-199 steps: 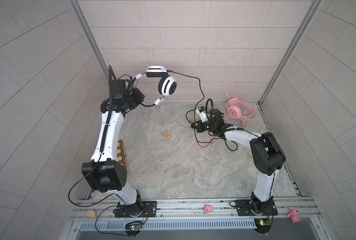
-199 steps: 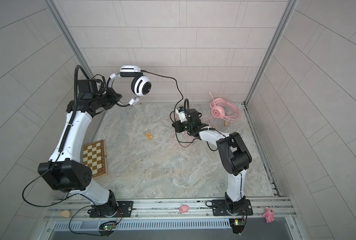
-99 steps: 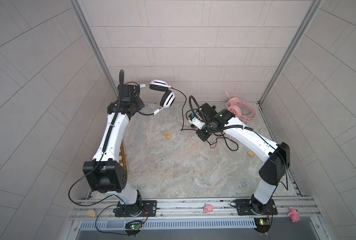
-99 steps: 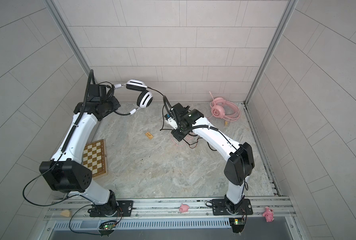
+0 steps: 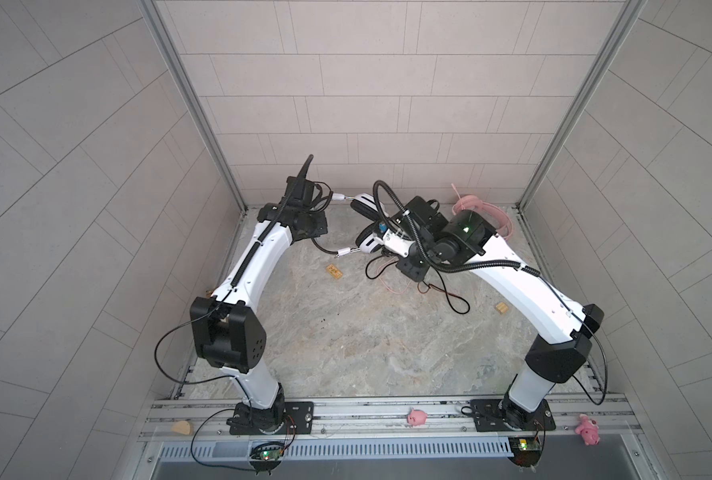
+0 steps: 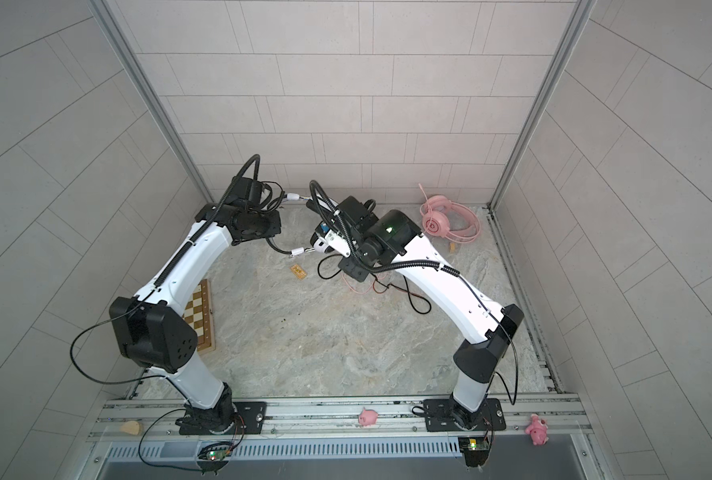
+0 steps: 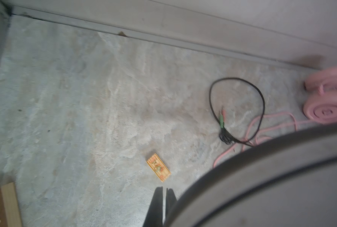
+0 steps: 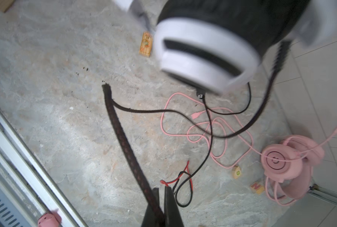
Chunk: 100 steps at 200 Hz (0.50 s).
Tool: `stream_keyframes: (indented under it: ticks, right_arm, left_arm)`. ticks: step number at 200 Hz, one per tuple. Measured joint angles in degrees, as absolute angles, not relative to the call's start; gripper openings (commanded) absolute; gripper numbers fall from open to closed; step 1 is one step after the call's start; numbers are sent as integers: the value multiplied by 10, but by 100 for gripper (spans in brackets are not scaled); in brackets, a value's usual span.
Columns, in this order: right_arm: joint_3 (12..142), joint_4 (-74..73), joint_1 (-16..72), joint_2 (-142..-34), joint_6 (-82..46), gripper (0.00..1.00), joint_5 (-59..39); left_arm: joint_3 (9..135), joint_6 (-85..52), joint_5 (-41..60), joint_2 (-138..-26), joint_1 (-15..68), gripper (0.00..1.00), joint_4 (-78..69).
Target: Wrap the headphones
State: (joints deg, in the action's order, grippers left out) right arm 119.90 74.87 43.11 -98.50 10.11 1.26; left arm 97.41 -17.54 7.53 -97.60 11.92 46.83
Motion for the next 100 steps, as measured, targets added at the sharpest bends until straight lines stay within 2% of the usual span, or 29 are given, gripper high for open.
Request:
stream_keyframes:
  ticks: [55, 100]
  right_arm:
    - [1257, 754, 396, -1015, 117, 0, 15]
    - [1246, 748, 362, -1024, 130, 0, 6]
  left_arm:
    - [983, -109, 166, -1019, 144, 0, 514]
    - [983, -81, 250, -1036, 157, 0, 523]
